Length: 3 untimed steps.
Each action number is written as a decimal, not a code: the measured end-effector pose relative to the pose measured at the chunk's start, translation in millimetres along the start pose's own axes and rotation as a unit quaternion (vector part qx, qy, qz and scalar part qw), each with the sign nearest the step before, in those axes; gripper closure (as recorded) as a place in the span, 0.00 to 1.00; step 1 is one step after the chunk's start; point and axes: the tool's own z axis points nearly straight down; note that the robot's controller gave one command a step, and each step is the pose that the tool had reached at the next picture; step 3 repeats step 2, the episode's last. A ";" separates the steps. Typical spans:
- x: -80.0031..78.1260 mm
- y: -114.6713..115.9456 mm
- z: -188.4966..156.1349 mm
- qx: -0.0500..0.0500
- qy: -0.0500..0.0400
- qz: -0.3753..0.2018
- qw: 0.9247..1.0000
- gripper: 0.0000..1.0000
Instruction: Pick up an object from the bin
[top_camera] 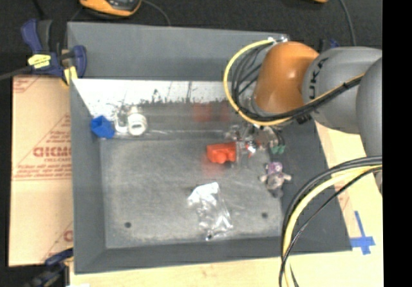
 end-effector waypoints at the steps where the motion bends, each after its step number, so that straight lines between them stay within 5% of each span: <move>1: -1.6 39.3 -114.9 0.002 -0.003 -0.033 0.999 1.00; 2: -9.3 16.6 -198.2 0.002 -0.004 -0.010 1.000 1.00; 3: -9.3 16.6 -198.2 0.002 -0.004 -0.010 1.000 1.00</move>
Offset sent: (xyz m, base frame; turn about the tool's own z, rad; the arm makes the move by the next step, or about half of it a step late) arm -0.0089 0.0387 0.1081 -0.0644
